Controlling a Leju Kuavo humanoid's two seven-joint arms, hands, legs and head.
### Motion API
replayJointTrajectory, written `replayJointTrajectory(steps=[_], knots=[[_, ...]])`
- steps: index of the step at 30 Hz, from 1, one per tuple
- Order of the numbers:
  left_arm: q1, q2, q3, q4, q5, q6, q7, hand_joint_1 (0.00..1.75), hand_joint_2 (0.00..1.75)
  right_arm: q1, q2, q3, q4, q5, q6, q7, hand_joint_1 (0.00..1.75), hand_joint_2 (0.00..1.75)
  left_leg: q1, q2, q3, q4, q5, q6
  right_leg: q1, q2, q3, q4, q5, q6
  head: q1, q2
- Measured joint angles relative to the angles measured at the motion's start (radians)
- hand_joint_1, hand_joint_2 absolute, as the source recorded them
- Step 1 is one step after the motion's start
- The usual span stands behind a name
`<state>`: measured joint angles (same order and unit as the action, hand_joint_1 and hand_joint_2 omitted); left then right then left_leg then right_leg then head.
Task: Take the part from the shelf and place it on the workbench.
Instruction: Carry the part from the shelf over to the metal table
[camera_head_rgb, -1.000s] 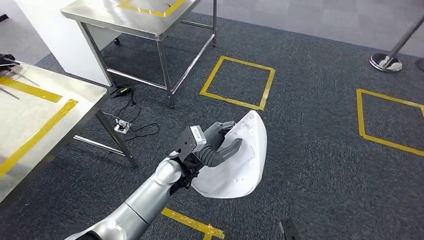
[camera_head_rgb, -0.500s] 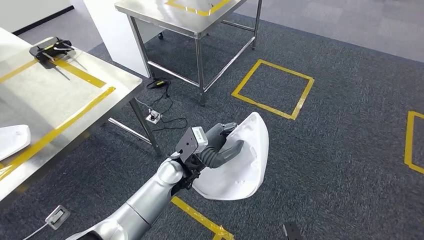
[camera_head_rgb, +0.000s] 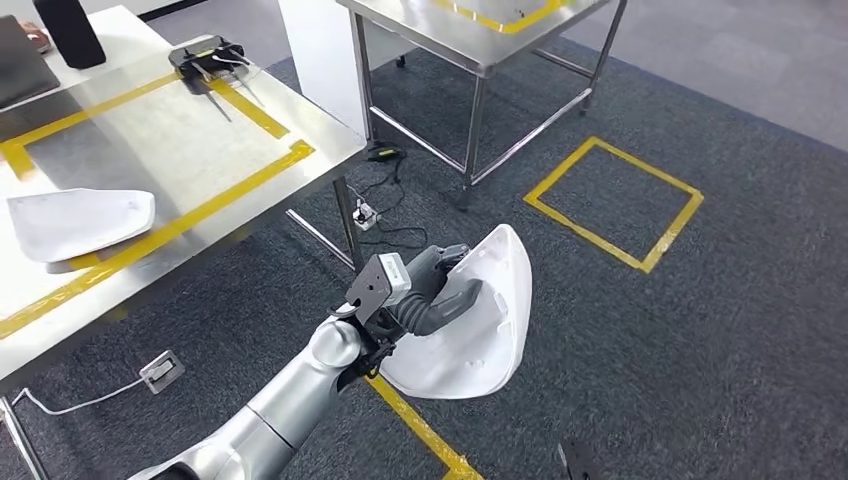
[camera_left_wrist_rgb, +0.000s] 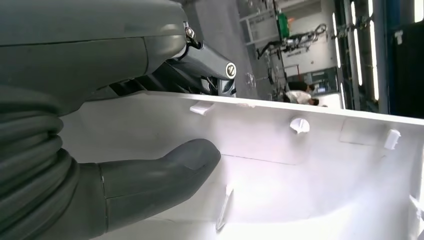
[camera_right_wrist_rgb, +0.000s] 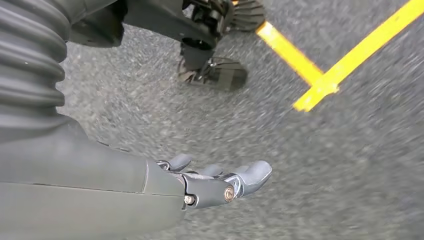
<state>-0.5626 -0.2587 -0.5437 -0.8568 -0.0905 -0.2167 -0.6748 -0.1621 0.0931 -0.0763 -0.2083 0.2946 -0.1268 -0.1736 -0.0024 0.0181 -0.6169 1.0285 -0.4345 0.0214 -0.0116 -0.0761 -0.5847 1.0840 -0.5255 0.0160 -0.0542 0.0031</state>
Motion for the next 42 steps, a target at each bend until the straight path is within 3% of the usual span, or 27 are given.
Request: replayJointTrajectory(steps=[1,3,4,5,7,8,10,12,13,14,15,17,19,20,22,24,25,26,28,30,32,33,35,37,39,41,42], knots=[[-0.001,-0.001,0.0,-0.002,0.0,0.001,0.0,1.75,1.75,-0.001,0.0,0.0,0.0,0.002,0.001,0.002,0.0,1.75,0.003,-0.012,-0.001,-0.001,0.002,0.003,-0.003,0.036,-0.025,0.054,-0.028,0.005,0.002,0.0],[0.001,-0.001,0.0,-0.002,0.0,0.001,0.0,1.75,1.75,0.001,0.0,0.0,0.0,0.006,0.005,0.006,0.0,1.75,0.004,-0.041,-0.005,0.0,0.004,0.007,-0.004,0.066,-0.091,0.184,-0.08,0.01,0.005,0.0],[0.004,0.001,0.0,-0.002,0.0,0.001,-0.002,1.75,1.75,0.001,0.0,0.0,0.0,0.008,0.007,0.006,0.0,1.75,0.004,-0.057,-0.006,0.002,0.005,0.007,-0.004,0.068,-0.113,0.222,-0.085,0.011,0.005,0.0],[0.006,0.004,0.0,-0.002,0.0,0.001,-0.004,1.75,1.75,0.001,0.0,0.0,0.0,0.009,0.008,0.006,0.0,1.75,0.004,-0.074,-0.007,0.003,0.006,0.006,-0.004,0.07,-0.117,0.221,-0.07,0.01,0.005,0.0],[0.009,0.008,0.0,-0.002,0.001,0.001,-0.01,1.75,1.75,0.0,0.0,0.0,0.0,0.01,0.009,0.005,0.0,1.75,0.005,-0.105,-0.008,0.007,0.007,0.003,-0.007,0.089,-0.07,0.109,0.001,0.005,0.005,0.0],[0.009,0.01,0.0,-0.002,0.002,0.001,-0.013,1.75,1.75,-0.001,-0.001,0.0,0.0,0.011,0.009,0.005,0.0,1.75,0.005,-0.119,-0.01,0.008,0.009,-0.002,-0.009,0.115,-0.039,0.041,0.027,0.003,0.005,0.0],[0.008,0.011,0.0,-0.002,0.004,0.002,-0.018,1.75,1.75,-0.003,-0.002,0.0,0.0,0.012,0.01,0.004,0.0,1.75,0.007,-0.146,-0.017,0.009,0.013,-0.015,-0.011,0.154,-0.003,-0.04,0.046,-0.001,0.005,0.0],[0.009,0.014,0.0,-0.002,0.006,0.004,-0.02,1.75,1.75,-0.004,-0.002,0.0,0.0,0.015,0.01,0.004,0.0,1.75,0.011,-0.171,-0.024,0.003,0.022,-0.032,-0.008,0.146,0.001,-0.049,0.046,-0.007,0.005,0.0],[0.01,0.017,0.0,-0.002,0.008,0.006,-0.021,1.75,1.75,-0.005,-0.001,0.0,0.0,0.016,0.011,0.005,0.0,1.75,0.011,-0.17,-0.027,0.002,0.024,-0.038,-0.009,0.132,0.004,-0.053,0.05,-0.014,0.005,0.0],[0.01,0.02,0.0,-0.002,0.009,0.008,-0.021,1.75,1.75,-0.007,0.0,0.0,0.0,0.017,0.011,0.006,0.0,1.75,0.009,-0.151,-0.033,0.01,0.018,-0.043,-0.01,0.119,0.007,-0.058,0.054,-0.022,0.003,0.0],[0.01,0.023,0.0,-0.002,0.009,0.01,-0.022,1.75,1.75,-0.009,0.0,0.0,0.0,0.019,0.011,0.007,0.0,1.75,0.007,-0.119,-0.047,0.037,0.0,-0.046,-0.011,0.105,0.01,-0.063,0.057,-0.029,0.001,0.0],[0.01,0.025,0.0,-0.002,0.01,0.012,-0.022,1.75,1.75,-0.008,0.0,0.0,0.0,0.02,0.011,0.012,0.0,1.75,0.005,-0.048,-0.099,0.151,-0.063,-0.051,-0.008,0.076,0.011,-0.066,0.059,-0.039,-0.004,0.0],[0.013,0.026,-0.001,-0.002,0.01,0.013,-0.022,1.75,1.75,-0.007,-0.001,0.0,0.0,0.022,0.011,0.016,0.0,1.75,0.007,-0.027,-0.151,0.267,-0.107,-0.055,-0.005,0.045,0.01,-0.066,0.058,-0.041,-0.004,0.0],[0.015,0.028,-0.001,-0.002,0.01,0.014,-0.022,1.75,1.75,-0.007,-0.001,0.0,0.0,0.022,0.011,0.017,0.0,1.75,0.008,-0.024,-0.155,0.281,-0.104,-0.056,-0.005,0.03,0.01,-0.065,0.057,-0.041,-0.004,0.0],[0.016,0.029,-0.001,-0.002,0.01,0.014,-0.022,1.75,1.75,-0.009,-0.001,0.0,0.0,0.023,0.012,0.017,0.0,1.75,0.009,-0.009,-0.103,0.192,-0.053,-0.055,-0.005,0.001,0.012,-0.063,0.054,-0.038,-0.004,0.0],[0.014,0.029,-0.001,-0.002,0.01,0.014,-0.022,1.75,1.75,-0.011,-0.001,0.0,0.0,0.023,0.012,0.016,0.0,1.75,0.004,0.033,-0.029,0.059,-0.012,-0.044,-0.001,-0.023,0.014,-0.058,0.047,-0.03,-0.004,0.0],[0.013,0.028,-0.001,-0.003,0.011,0.014,-0.022,1.75,1.75,-0.012,-0.001,0.0,0.0,0.023,0.012,0.016,0.0,1.75,0.001,0.046,-0.01,0.023,-0.005,-0.037,0.001,-0.033,0.015,-0.055,0.044,-0.024,-0.003,0.0],[0.012,0.027,-0.001,-0.003,0.012,0.014,-0.023,1.75,1.75,-0.013,-0.002,0.0,0.0,0.023,0.012,0.016,0.0,1.75,-0.003,0.049,-0.004,0.01,-0.006,-0.03,0.004,-0.043,0.016,-0.055,0.043,-0.019,-0.003,0.0],[0.012,0.027,-0.001,-0.003,0.012,0.014,-0.022,1.75,1.75,-0.015,-0.002,0.0,0.0,0.023,0.012,0.015,0.0,1.75,-0.002,0.024,-0.006,0.008,-0.001,-0.018,0.005,-0.06,0.022,-0.057,0.041,-0.008,-0.003,0.0],[0.009,0.026,-0.001,-0.004,0.014,0.015,-0.023,1.75,1.75,-0.017,-0.001,0.0,0.0,0.023,0.011,0.014,0.0,1.75,0.004,0.001,-0.004,0.003,0.004,-0.006,0.0,-0.026,0.014,-0.031,0.018,0.004,-0.001,0.0],[0.004,0.022,-0.004,-0.004,0.017,0.017,-0.023,1.75,1.75,-0.016,-0.002,0.0,0.0,0.023,0.01,0.013,0.0,1.75,0.009,-0.023,-0.006,0.0,0.009,0.002,-0.004,0.041,-0.034,0.074,-0.039,0.013,0.003,0.0],[0.003,0.02,-0.006,-0.003,0.019,0.017,-0.023,1.75,1.75,-0.014,-0.002,0.0,0.0,0.023,0.01,0.013,0.0,1.75,0.01,-0.036,-0.009,0.001,0.01,0.004,-0.005,0.06,-0.068,0.143,-0.068,0.015,0.005,0.0],[0.004,0.02,-0.009,0.0,0.021,0.019,-0.022,1.75,1.75,-0.01,-0.002,0.0,0.001,0.023,0.01,0.013,0.0,1.75,0.009,-0.066,-0.013,0.003,0.012,0.005,-0.005,0.07,-0.115,0.223,-0.082,0.016,0.006,0.0],[0.004,0.02,-0.011,0.003,0.022,0.022,-0.022,1.75,1.75,-0.01,-0.003,0.0,0.001,0.024,0.009,0.014,0.0,1.75,0.01,-0.097,-0.015,0.006,0.015,0.002,-0.007,0.079,-0.087,0.152,-0.023,0.012,0.006,0.0],[0.003,0.019,-0.013,0.003,0.024,0.025,-0.022,1.75,1.75,-0.011,-0.004,0.0,0.001,0.025,0.009,0.013,0.0,1.75,0.01,-0.123,-0.019,0.009,0.018,-0.006,-0.011,0.122,-0.025,0.014,0.035,0.007,0.006,0.0],[0.002,0.016,-0.015,0.003,0.025,0.026,-0.022,1.75,1.75,-0.011,-0.005,0.0,0.001,0.026,0.009,0.013,0.0,1.75,0.01,-0.145,-0.027,0.009,0.023,-0.018,-0.012,0.15,0.001,-0.048,0.046,0.003,0.006,0.0],[0.001,0.015,-0.015,0.003,0.026,0.026,-0.022,1.75,1.75,-0.011,-0.005,0.0,0.001,0.026,0.008,0.013,0.0,1.75,0.011,-0.157,-0.031,0.006,0.027,-0.026,-0.009,0.144,0.002,-0.051,0.046,0.0,0.006,0.0]])
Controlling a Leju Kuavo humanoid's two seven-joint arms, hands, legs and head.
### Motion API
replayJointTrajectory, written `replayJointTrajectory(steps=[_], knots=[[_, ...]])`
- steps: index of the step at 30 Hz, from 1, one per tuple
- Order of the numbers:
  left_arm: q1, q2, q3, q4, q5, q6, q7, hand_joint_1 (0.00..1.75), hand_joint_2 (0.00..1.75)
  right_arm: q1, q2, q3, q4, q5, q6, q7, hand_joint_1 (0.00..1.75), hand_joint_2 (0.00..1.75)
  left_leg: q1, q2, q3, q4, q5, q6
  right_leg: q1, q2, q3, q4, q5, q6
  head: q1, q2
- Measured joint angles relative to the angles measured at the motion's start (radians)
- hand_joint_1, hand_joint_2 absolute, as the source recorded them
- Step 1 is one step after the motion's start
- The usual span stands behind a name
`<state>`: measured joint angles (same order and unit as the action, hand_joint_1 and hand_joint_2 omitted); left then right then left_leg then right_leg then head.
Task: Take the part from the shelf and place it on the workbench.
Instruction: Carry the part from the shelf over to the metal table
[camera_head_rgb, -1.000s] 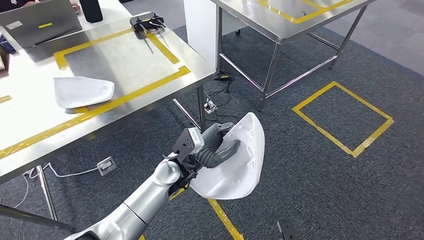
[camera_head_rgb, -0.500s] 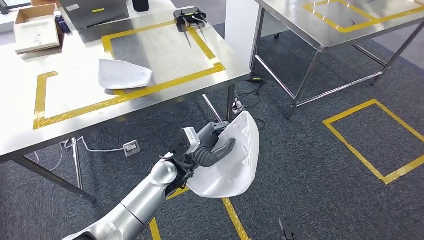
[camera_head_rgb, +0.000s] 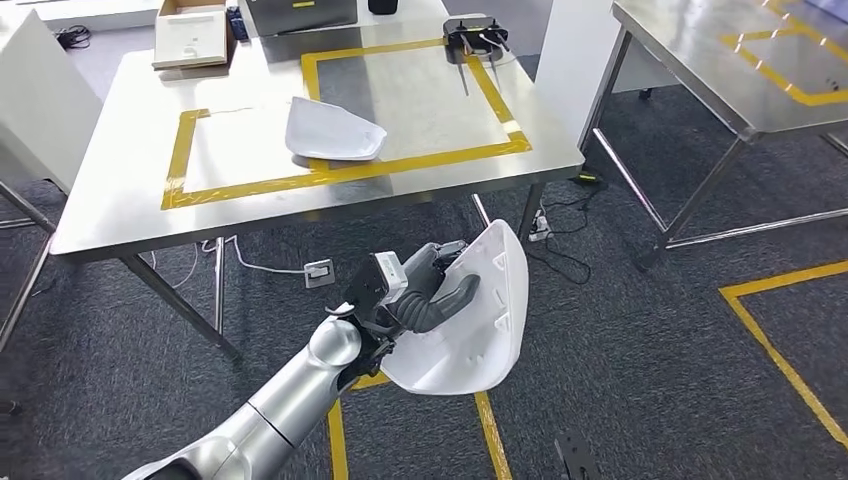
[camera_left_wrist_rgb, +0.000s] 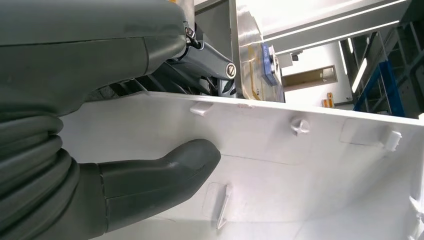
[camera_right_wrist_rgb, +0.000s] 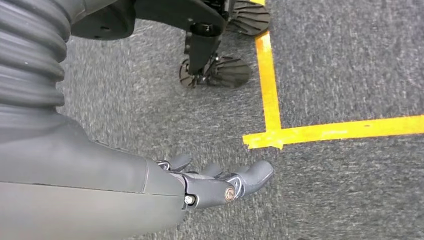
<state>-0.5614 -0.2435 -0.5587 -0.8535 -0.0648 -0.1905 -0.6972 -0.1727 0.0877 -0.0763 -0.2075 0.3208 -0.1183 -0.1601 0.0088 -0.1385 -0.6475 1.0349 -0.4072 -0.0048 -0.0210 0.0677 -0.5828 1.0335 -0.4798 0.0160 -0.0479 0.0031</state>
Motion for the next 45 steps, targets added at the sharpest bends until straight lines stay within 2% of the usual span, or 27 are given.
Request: replayJointTrajectory(steps=[1,2,4,5,6,7,8,9,10,12,14,15,17,18,19,21,22,23,24,25,27,29,30,33,34,42,45], knots=[[0.0,0.0,0.0,0.0,0.0,0.0,0.0,1.75,1.75,0.0,0.001,0.0,0.0,0.0,0.0,0.0,0.0,1.75,0.001,-0.008,-0.005,-0.003,0.004,-0.008,0.0,-0.012,0.001,-0.001,0.003,-0.006,0.0,0.0],[0.0,0.001,0.0,0.0,0.001,0.001,0.0,1.75,1.75,-0.001,0.001,0.0,0.0,0.0,0.0,0.0,0.0,1.75,0.001,0.003,-0.009,-0.001,0.003,-0.013,-0.001,-0.024,0.004,-0.004,0.007,-0.013,-0.001,0.0],[-0.002,0.004,0.0,0.001,0.001,0.002,0.0,1.75,1.75,-0.003,0.003,0.0,0.0,0.0,0.0,-0.001,0.0,1.75,-0.003,0.065,-0.033,0.047,-0.028,-0.021,-0.002,-0.049,0.007,-0.012,0.013,-0.029,-0.005,0.0],[-0.002,0.005,-0.001,0.001,0.001,0.002,0.0,1.75,1.75,-0.002,0.002,0.0,0.0,0.0,0.0,-0.001,0.0,1.75,-0.004,0.102,-0.055,0.102,-0.059,-0.022,0.0,-0.063,0.008,-0.013,0.014,-0.034,-0.007,0.0],[-0.002,0.005,-0.001,0.001,0.001,0.002,0.0,1.75,1.75,0.0,0.002,0.0,0.0,0.0,0.0,-0.001,0.0,1.75,-0.004,0.122,-0.085,0.168,-0.093,-0.024,0.002,-0.077,0.007,-0.013,0.013,-0.037,-0.009,0.0],[-0.002,0.005,-0.001,0.002,0.002,0.002,0.0,1.75,1.75,0.002,0.001,0.0,0.0,0.0,0.0,0.0,0.0,1.75,-0.003,0.13,-0.111,0.23,-0.118,-0.026,0.003,-0.093,0.007,-0.012,0.013,-0.038,-0.009,0.0],[-0.002,0.006,-0.002,0.003,0.001,0.002,0.0,1.75,1.75,0.003,0.001,0.0,0.0,0.0,0.0,0.0,0.0,1.75,-0.002,0.133,-0.126,0.267,-0.128,-0.027,0.004,-0.109,0.006,-0.012,0.012,-0.038,-0.009,0.0],[-0.001,0.007,-0.002,0.005,0.001,0.002,0.0,1.75,1.75,0.003,0.001,0.0,0.0,0.0,0.0,0.0,0.0,1.75,-0.002,0.134,-0.122,0.267,-0.12,-0.027,0.004,-0.124,0.006,-0.011,0.011,-0.038,-0.009,0.0],[-0.001,0.008,-0.002,0.005,0.001,0.002,0.0,1.75,1.75,0.003,0.001,0.0,0.0,0.0,0.0,0.0,0.0,1.75,-0.003,0.14,-0.098,0.228,-0.096,-0.025,0.004,-0.138,0.007,-0.01,0.01,-0.037,-0.009,0.0],[-0.003,0.007,-0.002,0.005,0.001,0.002,0.0,1.75,1.75,0.001,0.001,0.0,0.0,0.0,0.0,-0.001,0.0,1.75,-0.009,0.183,-0.021,0.097,-0.048,-0.016,0.007,-0.164,0.009,-0.005,0.004,-0.03,-0.009,0.0],[-0.005,0.004,-0.002,0.004,0.001,0.002,0.001,1.75,1.75,-0.001,0.001,0.0,0.0,-0.002,0.001,-0.001,0.0,1.75,-0.017,0.215,0.022,0.018,-0.034,-0.001,0.014,-0.185,0.011,-0.001,-0.002,-0.02,-0.008,0.0],[-0.006,0.003,-0.002,0.003,0.001,0.003,0.002,1.75,1.75,-0.001,0.001,0.0,0.0,-0.003,0.001,-0.002,0.0,1.75,-0.02,0.215,0.024,0.01,-0.037,0.006,0.016,-0.195,0.012,-0.002,-0.003,-0.016,-0.007,0.0],[-0.007,0.003,-0.003,0.003,0.002,0.004,0.004,1.75,1.75,-0.003,0.001,0.0,0.0,-0.01,0.004,-0.01,0.0,1.75,-0.017,0.192,0.021,0.007,-0.032,0.017,0.015,-0.203,0.016,-0.001,-0.006,-0.007,-0.006,0.0],[-0.008,0.003,-0.003,0.003,0.002,0.005,0.005,1.75,1.75,-0.004,0.001,-0.001,0.0,-0.013,0.006,-0.016,0.0,1.75,-0.014,0.184,0.022,0.004,-0.03,0.023,0.013,-0.185,0.012,0.011,-0.017,-0.001,-0.006,0.0],[-0.01,0.001,-0.004,0.004,0.003,0.005,0.005,1.75,1.75,-0.005,0.001,-0.003,0.0,-0.017,0.009,-0.023,0.0,1.75,-0.01,0.176,0.022,0.001,-0.027,0.029,0.01,-0.157,-0.001,0.042,-0.038,0.004,-0.005,0.0],[-0.015,-0.002,-0.007,0.005,0.004,0.006,0.005,1.75,1.75,-0.003,0.001,-0.007,0.0,-0.023,0.014,-0.033,0.0,1.75,-0.006,0.161,0.02,-0.001,-0.024,0.037,0.006,-0.094,-0.057,0.159,-0.097,0.013,-0.001,0.0],[-0.015,-0.003,-0.01,0.006,0.004,0.006,0.005,1.75,1.75,0.0,0.001,-0.009,0.0,-0.024,0.016,-0.034,0.0,1.75,-0.006,0.153,0.019,0.0,-0.024,0.039,0.005,-0.081,-0.09,0.223,-0.121,0.015,0.0,0.0],[-0.015,-0.004,-0.011,0.008,0.005,0.006,0.005,1.75,1.75,0.002,0.001,-0.011,0.0,-0.026,0.016,-0.035,0.0,1.75,-0.006,0.144,0.018,0.0,-0.024,0.039,0.004,-0.075,-0.113,0.264,-0.129,0.017,0.001,0.0],[-0.014,-0.004,-0.012,0.01,0.005,0.006,0.006,1.75,1.75,0.004,0.0,-0.013,0.0,-0.027,0.016,-0.036,0.0,1.75,-0.006,0.137,0.018,0.001,-0.023,0.039,0.004,-0.074,-0.121,0.27,-0.118,0.017,0.001,0.0],[-0.014,-0.004,-0.012,0.012,0.007,0.006,0.007,1.75,1.75,0.004,0.0,-0.015,0.0,-0.028,0.015,-0.038,0.0,1.75,-0.006,0.131,0.018,0.002,-0.023,0.038,0.003,-0.074,-0.108,0.236,-0.089,0.017,0.001,0.0],[-0.016,-0.004,-0.012,0.013,0.011,0.007,0.011,1.75,1.75,0.002,0.0,-0.018,0.0,-0.03,0.014,-0.041,0.0,1.75,-0.006,0.121,0.018,0.006,-0.024,0.033,0.002,-0.072,-0.048,0.1,-0.021,0.015,0.001,0.0],[-0.018,-0.006,-0.013,0.013,0.015,0.009,0.015,1.75,1.75,0.0,0.0,-0.02,0.0,-0.031,0.013,-0.043,0.0,1.75,-0.008,0.115,0.014,0.008,-0.023,0.021,0.004,-0.069,-0.011,0.011,0.008,0.009,0.001,0.0],[-0.019,-0.006,-0.013,0.014,0.015,0.01,0.016,1.75,1.75,0.0,0.001,-0.022,0.0,-0.031,0.013,-0.043,0.0,1.75,-0.011,0.113,0.013,0.009,-0.024,0.021,0.005,-0.068,-0.007,-0.001,0.007,0.006,0.001,0.0],[-0.019,-0.005,-0.013,0.014,0.016,0.015,0.018,1.75,1.75,0.0,0.003,-0.026,0.0,-0.031,0.012,-0.043,0.0,1.75,-0.013,0.115,0.013,0.005,-0.021,0.035,0.006,-0.067,-0.005,-0.005,0.013,0.002,0.001,0.0],[-0.019,-0.005,-0.013,0.014,0.016,0.016,0.02,1.75,1.75,0.0,0.003,-0.028,0.0,-0.031,0.011,-0.044,0.0,1.75,-0.012,0.115,0.015,0.002,-0.018,0.035,0.007,-0.067,-0.005,-0.005,0.014,0.0,0.001,0.0],[-0.019,-0.005,-0.013,0.025,0.022,0.018,0.039,1.75,1.75,0.0,0.003,-0.031,0.0,-0.025,0.008,-0.04,0.0,1.75,-0.01,0.116,0.02,-0.012,-0.01,0.006,0.009,-0.066,-0.008,-0.004,0.015,-0.011,0.001,0.0],[-0.019,-0.005,-0.013,0.029,0.022,0.018,0.042,1.75,1.75,0.0,0.003,-0.032,0.0,-0.024,0.007,-0.04,0.0,1.75,-0.009,0.116,0.02,-0.012,-0.009,0.001,0.01,-0.066,-0.008,-0.004,0.015,-0.012,0.001,0.0]])
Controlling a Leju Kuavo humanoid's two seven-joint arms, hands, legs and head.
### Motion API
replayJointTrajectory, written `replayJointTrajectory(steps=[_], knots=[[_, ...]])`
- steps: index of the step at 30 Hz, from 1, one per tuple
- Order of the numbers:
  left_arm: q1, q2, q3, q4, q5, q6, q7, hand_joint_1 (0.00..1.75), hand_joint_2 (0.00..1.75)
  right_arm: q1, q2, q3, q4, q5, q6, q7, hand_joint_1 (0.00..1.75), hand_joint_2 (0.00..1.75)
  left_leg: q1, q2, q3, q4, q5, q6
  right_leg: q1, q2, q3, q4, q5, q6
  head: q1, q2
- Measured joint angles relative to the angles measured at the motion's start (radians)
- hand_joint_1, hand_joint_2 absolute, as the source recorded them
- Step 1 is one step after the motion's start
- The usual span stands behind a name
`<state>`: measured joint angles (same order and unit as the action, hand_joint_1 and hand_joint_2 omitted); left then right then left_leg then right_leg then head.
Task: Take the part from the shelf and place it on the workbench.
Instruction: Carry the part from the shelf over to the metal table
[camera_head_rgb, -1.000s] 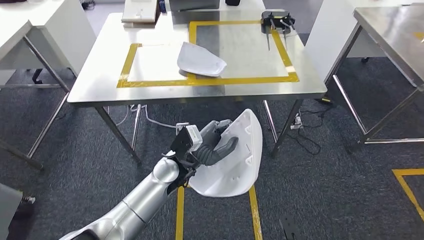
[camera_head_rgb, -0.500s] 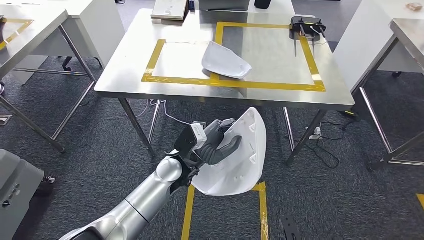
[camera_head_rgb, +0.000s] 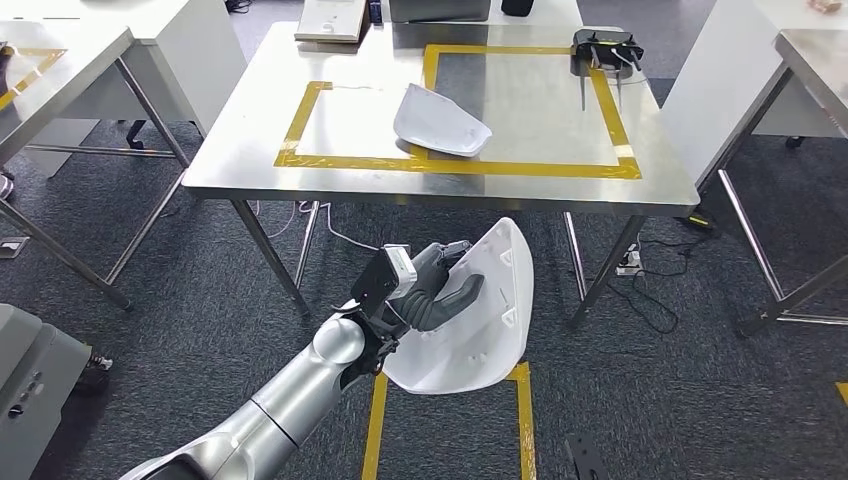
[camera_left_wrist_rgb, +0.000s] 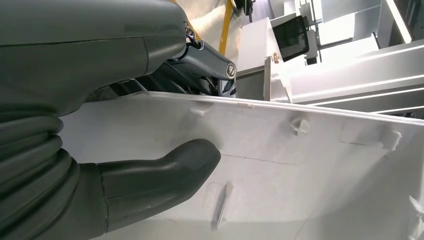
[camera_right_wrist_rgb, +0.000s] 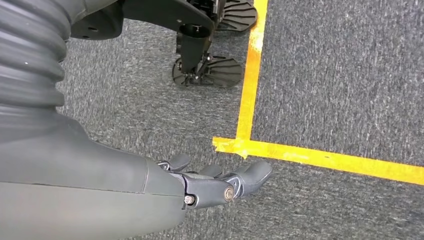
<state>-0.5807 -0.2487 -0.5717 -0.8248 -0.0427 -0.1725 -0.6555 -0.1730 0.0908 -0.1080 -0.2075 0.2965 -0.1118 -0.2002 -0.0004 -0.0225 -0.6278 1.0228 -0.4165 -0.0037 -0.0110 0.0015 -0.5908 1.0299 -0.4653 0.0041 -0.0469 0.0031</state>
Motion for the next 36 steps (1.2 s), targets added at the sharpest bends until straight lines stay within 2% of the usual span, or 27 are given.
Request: replayJointTrajectory(steps=[8,13,15,17,18,19,21,22,23,24,26,27,28,29,30,31,34,36], knots=[[-0.001,0.0,-0.005,0.008,-0.027,0.06,0.027,1.75,1.75,0.001,0.0,-0.001,0.0,0.006,0.0,0.006,0.0,1.75,-0.001,0.0,-0.002,0.002,0.0,0.0,-0.001,0.0,0.0,-0.001,0.0,0.001,0.0,0.0],[-0.009,0.001,-0.004,0.006,-0.037,0.17,0.063,1.75,1.75,0.01,0.0,-0.005,0.0,0.003,-0.011,0.004,0.0,1.75,-0.001,-0.001,-0.004,0.004,-0.001,0.001,-0.002,0.0,0.0,-0.002,0.001,0.002,0.0,0.0],[-0.014,0.004,-0.002,0.003,-0.041,0.199,0.07,1.75,1.75,0.014,0.002,-0.009,0.0,0.003,-0.013,0.002,0.0,1.75,-0.005,0.0,-0.006,0.003,-0.004,0.01,-0.006,-0.001,0.004,-0.01,0.004,0.008,0.0,0.0],[-0.016,0.005,0.001,-0.004,-0.044,0.213,0.07,1.75,1.75,0.016,0.003,-0.01,0.0,0.004,-0.014,0.002,0.0,1.75,-0.001,0.001,0.011,-0.024,0.005,0.026,-0.007,-0.002,0.013,-0.023,0.007,0.018,0.0,0.0],[-0.018,0.005,0.002,-0.007,-0.045,0.217,0.069,1.75,1.75,0.016,0.003,-0.011,0.0,0.006,-0.015,0.002,0.0,1.75,0.004,0.002,0.023,-0.043,0.013,0.031,-0.005,-0.002,0.012,-0.014,-0.002,0.021,0.001,0.0],[-0.02,0.005,0.002,-0.009,-0.046,0.219,0.067,1.75,1.75,0.016,0.003,-0.011,0.0,0.007,-0.015,0.002,0.0,1.75,0.009,0.003,0.035,-0.059,0.021,0.034,-0.005,-0.001,-0.001,0.018,-0.023,0.024,0.002,0.0],[-0.021,0.005,0.003,-0.01,-0.047,0.22,0.066,1.75,1.75,0.016,0.003,-0.012,0.0,0.008,-0.014,0.003,0.0,1.75,0.014,0.005,0.039,-0.068,0.027,0.033,-0.012,0.0,-0.06,0.139,-0.087,0.035,0.005,0.0],[-0.019,0.005,0.003,-0.009,-0.047,0.22,0.066,1.75,1.75,0.017,0.003,-0.012,0.0,0.009,-0.014,0.004,0.0,1.75,0.017,0.005,0.038,-0.067,0.026,0.03,-0.017,0.0,-0.091,0.199,-0.11,0.041,0.005,0.0],[-0.016,0.005,0.003,-0.009,-0.048,0.22,0.066,1.75,1.75,0.018,0.003,-0.013,0.0,0.009,-0.014,0.005,0.0,1.75,0.021,0.004,0.036,-0.065,0.025,0.026,-0.023,0.0,-0.109,0.231,-0.115,0.049,0.006,0.0],[-0.014,0.005,0.003,-0.009,-0.048,0.22,0.066,1.75,1.75,0.019,0.003,-0.013,0.0,0.009,-0.014,0.006,0.0,1.75,0.027,0.003,0.033,-0.059,0.023,0.019,-0.029,0.0,-0.108,0.225,-0.101,0.057,0.006,0.0],[-0.013,0.005,0.003,-0.01,-0.048,0.22,0.065,1.75,1.75,0.018,0.003,-0.014,0.0,0.01,-0.014,0.006,0.0,1.75,0.043,0.002,0.023,-0.035,0.011,-0.003,-0.044,-0.001,-0.05,0.106,-0.037,0.077,0.008,0.0],[-0.013,0.006,0.003,-0.011,-0.048,0.22,0.065,1.75,1.75,0.017,0.005,-0.014,0.0,0.011,-0.013,0.005,0.0,1.75,0.046,0.001,0.016,-0.019,0.003,-0.016,-0.048,0.002,-0.022,0.05,-0.014,0.084,0.013,0.0],[-0.013,0.006,0.003,-0.013,-0.049,0.22,0.065,1.75,1.75,0.016,0.007,-0.015,0.0,0.013,-0.011,0.003,0.0,1.75,0.048,0.0,0.009,-0.004,-0.005,-0.027,-0.05,0.005,-0.005,0.014,-0.002,0.08,0.017,0.0],[-0.012,0.006,0.003,-0.016,-0.05,0.22,0.064,1.75,1.75,0.015,0.009,-0.015,0.0,0.015,-0.009,0.0,0.0,1.75,0.046,-0.001,0.002,0.007,-0.012,-0.037,-0.051,0.008,-0.002,0.005,-0.002,0.072,0.02,0.0],[-0.012,0.006,0.004,-0.019,-0.051,0.219,0.064,1.75,1.75,0.016,0.011,-0.015,0.0,0.017,-0.005,-0.007,0.0,1.75,0.043,-0.002,-0.001,0.012,-0.016,-0.041,-0.05,0.011,-0.006,0.013,-0.004,0.059,0.021,0.0],[-0.012,0.006,0.004,-0.022,-0.053,0.219,0.065,1.75,1.75,0.015,0.011,-0.015,0.0,0.021,-0.001,-0.015,0.0,1.75,0.042,-0.002,-0.002,0.011,-0.014,-0.038,-0.052,0.011,-0.008,0.016,-0.005,0.048,0.018,0.0],[-0.014,0.007,0.004,-0.027,-0.057,0.217,0.068,1.75,1.75,0.011,0.012,-0.015,0.0,0.029,0.012,-0.047,0.0,1.75,0.042,-0.001,0.003,-0.003,-0.006,-0.021,-0.05,0.012,-0.01,0.015,-0.004,0.037,0.014,0.0],[-0.014,0.006,0.004,-0.029,-0.058,0.215,0.07,1.75,1.75,0.006,0.012,-0.015,0.0,0.03,0.017,-0.059,0.0,1.75,0.042,-0.001,0.009,-0.008,-0.004,-0.018,-0.046,0.012,-0.01,0.016,-0.005,0.031,0.014,0.0]])
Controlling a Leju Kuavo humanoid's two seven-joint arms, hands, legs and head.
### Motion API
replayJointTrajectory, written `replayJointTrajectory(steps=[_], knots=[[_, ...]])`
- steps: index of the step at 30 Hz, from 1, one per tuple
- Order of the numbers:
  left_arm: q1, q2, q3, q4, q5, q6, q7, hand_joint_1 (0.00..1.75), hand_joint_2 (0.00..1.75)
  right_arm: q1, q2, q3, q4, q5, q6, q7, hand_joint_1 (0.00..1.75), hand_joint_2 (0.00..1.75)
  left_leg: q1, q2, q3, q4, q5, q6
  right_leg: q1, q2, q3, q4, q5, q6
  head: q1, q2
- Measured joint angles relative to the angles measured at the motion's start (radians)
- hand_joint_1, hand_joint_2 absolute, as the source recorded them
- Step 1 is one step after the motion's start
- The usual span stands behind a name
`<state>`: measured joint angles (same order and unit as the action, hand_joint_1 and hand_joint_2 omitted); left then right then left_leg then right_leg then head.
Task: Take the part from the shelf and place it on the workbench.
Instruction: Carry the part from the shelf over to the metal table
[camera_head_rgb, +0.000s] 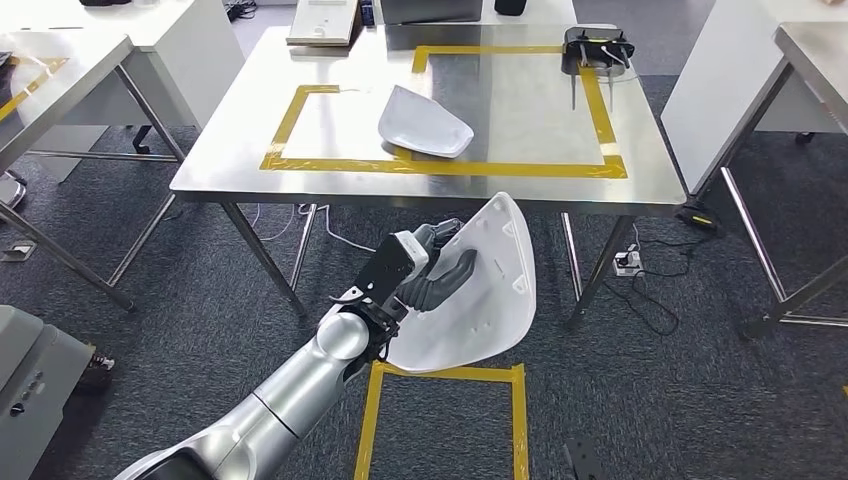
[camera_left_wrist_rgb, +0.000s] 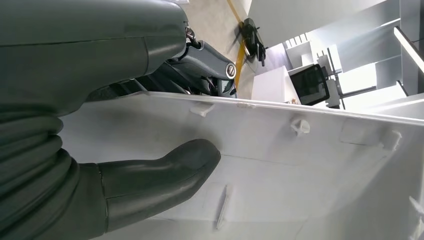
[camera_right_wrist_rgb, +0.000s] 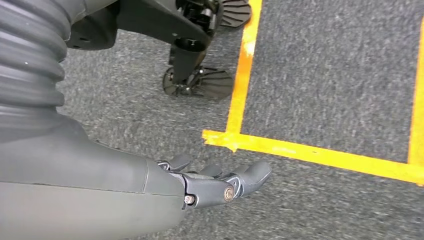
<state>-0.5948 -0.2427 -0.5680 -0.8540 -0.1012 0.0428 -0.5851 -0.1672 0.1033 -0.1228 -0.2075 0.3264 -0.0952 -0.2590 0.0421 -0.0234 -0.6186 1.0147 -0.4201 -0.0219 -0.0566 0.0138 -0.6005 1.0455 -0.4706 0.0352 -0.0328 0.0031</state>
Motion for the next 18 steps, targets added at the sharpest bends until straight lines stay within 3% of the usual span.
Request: replayJointTrajectory(steps=[2,5,7,18], knots=[[0.0,0.0,0.0,-0.002,-0.001,0.0,0.002,1.75,1.75,-0.005,0.0,0.0,0.0,0.0,0.001,-0.004,0.0,1.75,0.002,0.0,0.005,-0.003,0.003,-0.008,0.003,0.0,0.0,0.001,0.0,-0.003,0.0,0.0],[0.0,-0.001,0.0,-0.003,-0.001,0.0,0.003,1.75,1.75,-0.008,0.0,0.0,0.0,0.0,0.001,-0.005,0.0,1.75,0.003,0.0,0.005,-0.006,0.003,-0.034,0.006,0.0,-0.001,0.001,-0.001,-0.005,0.0,0.0],[0.0,-0.001,0.0,-0.004,-0.001,0.0,0.003,1.75,1.75,-0.009,0.0,0.0,0.0,0.003,0.001,-0.009,0.0,1.75,0.003,0.0,0.003,-0.005,0.002,-0.043,0.007,0.0,-0.001,0.001,-0.001,-0.005,0.0,0.0],[0.001,-0.001,0.0,-0.016,-0.013,0.002,0.006,1.75,1.75,-0.017,0.002,0.0,0.0,0.026,0.011,-0.013,0.0,1.75,0.002,-0.001,-0.012,0.011,-0.002,-0.039,0.006,-0.001,0.0,-0.008,0.005,0.004,0.001,0.0]])
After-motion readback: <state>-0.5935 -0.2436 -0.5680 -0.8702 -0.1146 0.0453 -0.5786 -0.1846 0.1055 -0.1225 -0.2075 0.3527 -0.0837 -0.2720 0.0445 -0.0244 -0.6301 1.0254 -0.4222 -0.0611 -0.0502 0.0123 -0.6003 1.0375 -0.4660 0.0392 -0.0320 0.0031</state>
